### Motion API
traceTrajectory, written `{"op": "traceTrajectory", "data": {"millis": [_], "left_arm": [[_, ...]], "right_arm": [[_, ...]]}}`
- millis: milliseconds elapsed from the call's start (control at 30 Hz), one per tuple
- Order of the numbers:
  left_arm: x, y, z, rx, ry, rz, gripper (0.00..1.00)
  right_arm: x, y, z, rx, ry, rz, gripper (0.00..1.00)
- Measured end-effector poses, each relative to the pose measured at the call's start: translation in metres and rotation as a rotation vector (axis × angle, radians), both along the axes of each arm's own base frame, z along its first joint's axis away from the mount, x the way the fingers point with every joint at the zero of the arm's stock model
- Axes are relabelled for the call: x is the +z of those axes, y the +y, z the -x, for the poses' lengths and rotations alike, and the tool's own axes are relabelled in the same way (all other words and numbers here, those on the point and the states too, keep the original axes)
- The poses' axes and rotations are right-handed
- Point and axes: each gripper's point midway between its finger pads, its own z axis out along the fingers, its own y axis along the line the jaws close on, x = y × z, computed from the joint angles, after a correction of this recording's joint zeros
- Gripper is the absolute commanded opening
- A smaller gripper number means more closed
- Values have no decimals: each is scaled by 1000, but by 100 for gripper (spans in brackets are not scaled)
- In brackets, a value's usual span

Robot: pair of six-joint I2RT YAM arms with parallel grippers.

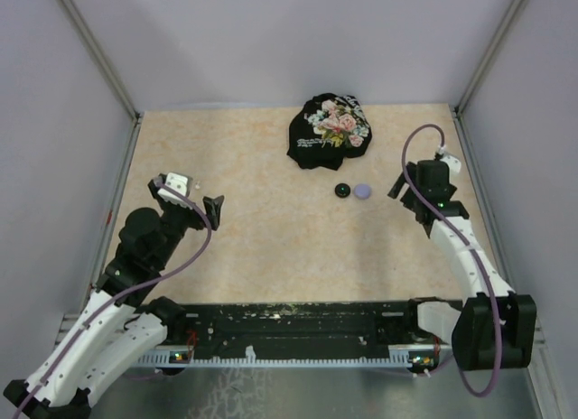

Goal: Insert the wireless bluetooth earbuds into the charging case
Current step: Move the charging case to the center of the board.

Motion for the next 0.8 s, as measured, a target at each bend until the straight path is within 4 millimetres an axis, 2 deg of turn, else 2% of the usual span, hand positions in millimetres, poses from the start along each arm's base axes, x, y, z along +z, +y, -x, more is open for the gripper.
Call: {"op": "traceTrajectory", "data": {"millis": [100, 200, 500, 600, 800], "left_arm": [[1, 0, 1, 1, -6, 12, 100], [2, 0, 1, -1, -7, 21, 100], [6, -1, 3, -7, -15, 38, 100], [4, -1, 4, -10, -14, 38, 100], [4, -3, 4, -18, -13, 39, 100]], "right_arm": [[4, -24, 17, -140, 15, 32, 89], [-1, -49, 37, -288, 61, 68, 96], [-41, -127, 117, -727, 208, 104, 97], [-48, -142, 136, -834, 227, 113, 96], [-46, -161, 156, -964, 206, 148, 95]]}}
